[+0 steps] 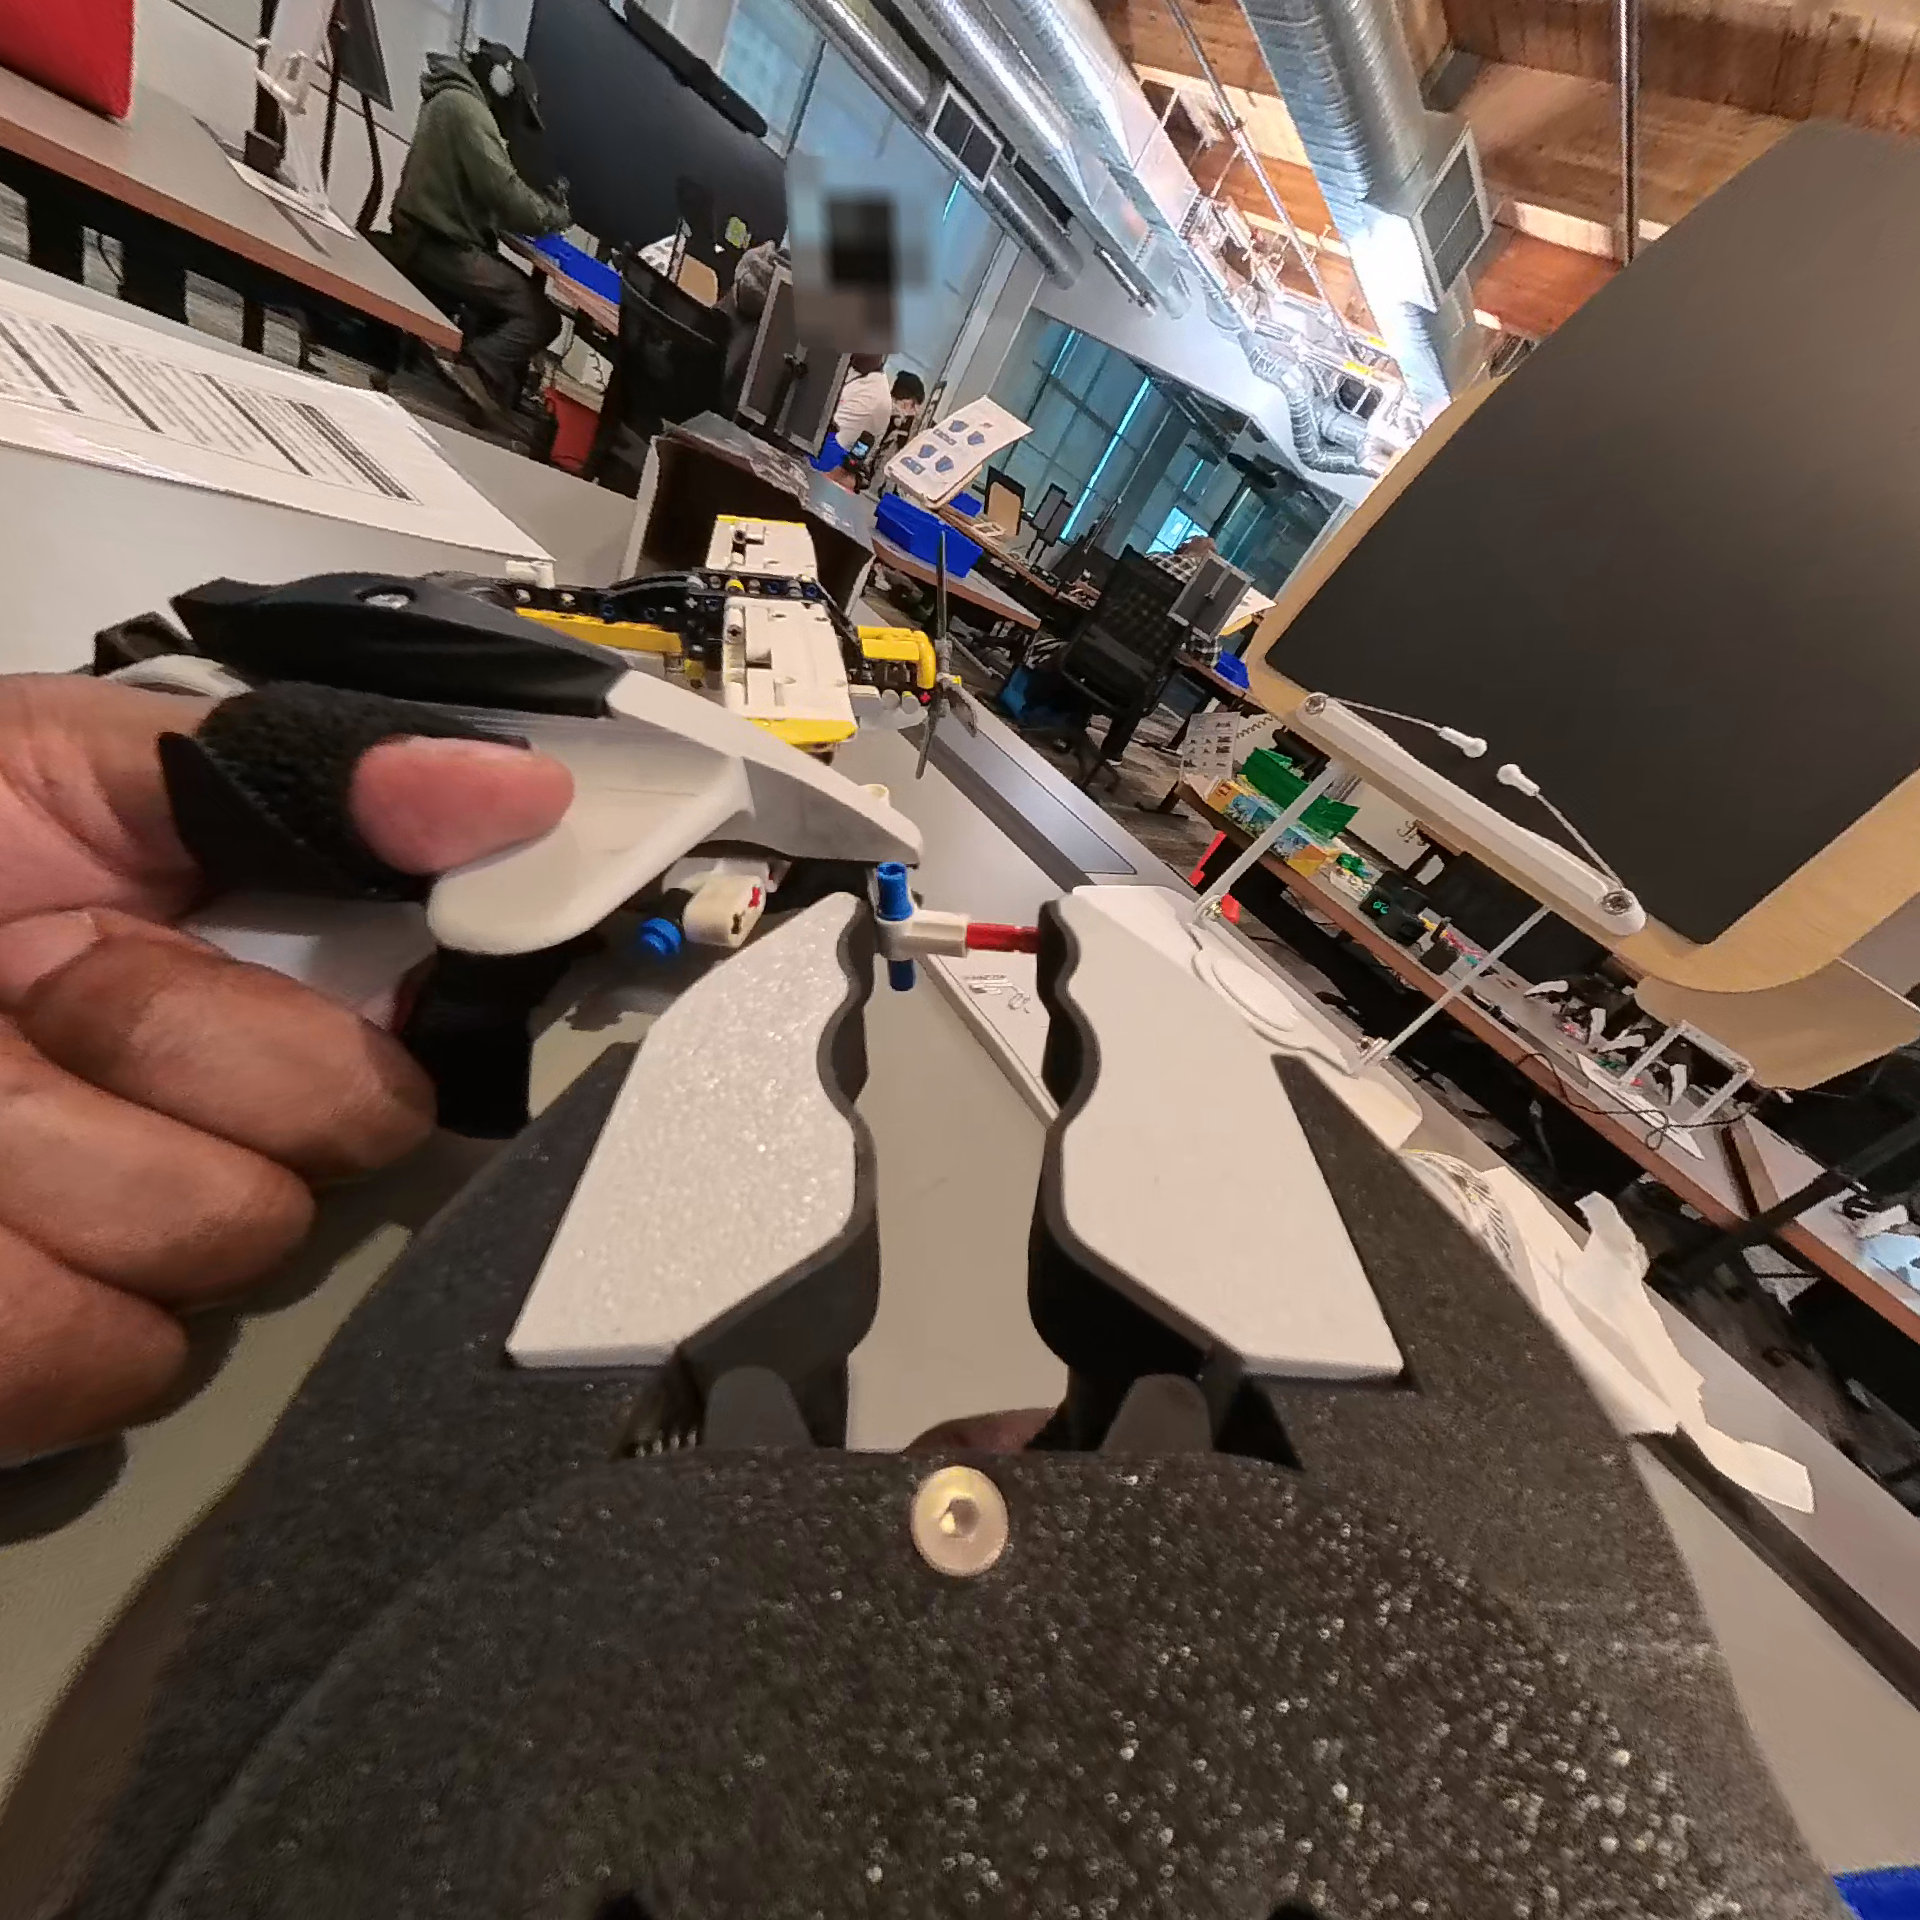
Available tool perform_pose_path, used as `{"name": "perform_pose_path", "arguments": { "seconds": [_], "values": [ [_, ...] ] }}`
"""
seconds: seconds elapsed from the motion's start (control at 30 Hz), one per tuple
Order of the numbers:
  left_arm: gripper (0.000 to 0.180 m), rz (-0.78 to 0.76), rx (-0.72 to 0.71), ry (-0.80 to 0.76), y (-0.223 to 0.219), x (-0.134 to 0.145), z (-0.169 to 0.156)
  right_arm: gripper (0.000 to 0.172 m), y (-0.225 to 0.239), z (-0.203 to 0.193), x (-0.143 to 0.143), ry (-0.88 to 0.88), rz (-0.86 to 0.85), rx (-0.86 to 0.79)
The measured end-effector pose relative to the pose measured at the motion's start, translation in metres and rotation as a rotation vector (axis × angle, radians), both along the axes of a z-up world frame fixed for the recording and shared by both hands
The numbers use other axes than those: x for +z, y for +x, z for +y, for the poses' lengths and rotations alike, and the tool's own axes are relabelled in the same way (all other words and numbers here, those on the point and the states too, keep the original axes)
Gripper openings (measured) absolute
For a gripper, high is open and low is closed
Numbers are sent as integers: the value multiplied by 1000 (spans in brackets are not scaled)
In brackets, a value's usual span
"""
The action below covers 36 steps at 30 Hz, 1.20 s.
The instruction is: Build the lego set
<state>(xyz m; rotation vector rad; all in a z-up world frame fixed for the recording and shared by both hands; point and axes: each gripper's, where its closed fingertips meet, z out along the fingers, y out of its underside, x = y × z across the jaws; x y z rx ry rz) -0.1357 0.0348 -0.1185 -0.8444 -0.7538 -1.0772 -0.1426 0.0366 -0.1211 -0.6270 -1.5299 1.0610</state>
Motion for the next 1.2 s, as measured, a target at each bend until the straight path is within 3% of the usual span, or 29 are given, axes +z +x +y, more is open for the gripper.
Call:
{"name": "perform_pose_path", "arguments": {
  "seconds": [0.77, 1.2],
  "values": [
    [8, -7, 54, 2, 0, 0, -2, 29, 0, -1, -2, 9, -20, -30],
    [8, 145, 2, -77, 4, 3, -1, 29, 2, -1, 1, -15, -14, -8]
  ]
}}
